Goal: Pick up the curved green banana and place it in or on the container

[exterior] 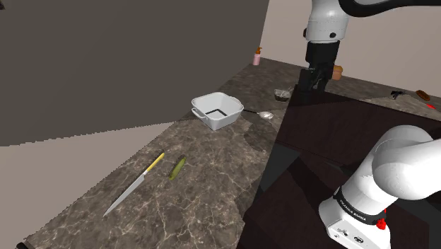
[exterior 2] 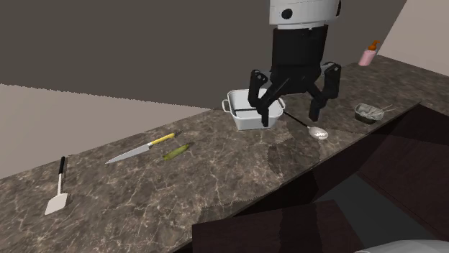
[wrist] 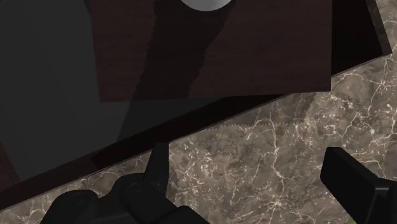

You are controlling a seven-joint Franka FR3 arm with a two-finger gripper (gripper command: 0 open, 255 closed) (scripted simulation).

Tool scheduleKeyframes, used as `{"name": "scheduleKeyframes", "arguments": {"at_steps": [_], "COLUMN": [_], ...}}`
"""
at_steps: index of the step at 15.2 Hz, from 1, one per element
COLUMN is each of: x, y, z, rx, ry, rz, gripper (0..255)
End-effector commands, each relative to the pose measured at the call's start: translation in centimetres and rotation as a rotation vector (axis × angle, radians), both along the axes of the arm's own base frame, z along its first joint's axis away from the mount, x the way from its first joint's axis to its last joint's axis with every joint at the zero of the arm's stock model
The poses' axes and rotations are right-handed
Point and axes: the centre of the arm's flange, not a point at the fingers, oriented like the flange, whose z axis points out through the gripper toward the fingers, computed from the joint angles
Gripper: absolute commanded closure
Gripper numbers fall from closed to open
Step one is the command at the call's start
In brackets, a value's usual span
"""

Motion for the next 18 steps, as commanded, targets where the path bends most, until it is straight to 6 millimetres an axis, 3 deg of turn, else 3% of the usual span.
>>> {"name": "scheduleKeyframes", "arguments": {"at_steps": [1,9,18], "x": [0.0,2.6,7.0], "y": [0.0,6.5,13.3], "z": [0.0,-7.1,-15.0], "rx": [0.000,0.007,0.015], "ry": [0.000,-0.025,-0.054], "rz": [0.000,-0.176,-0.374], "gripper": [0,0,0]}}
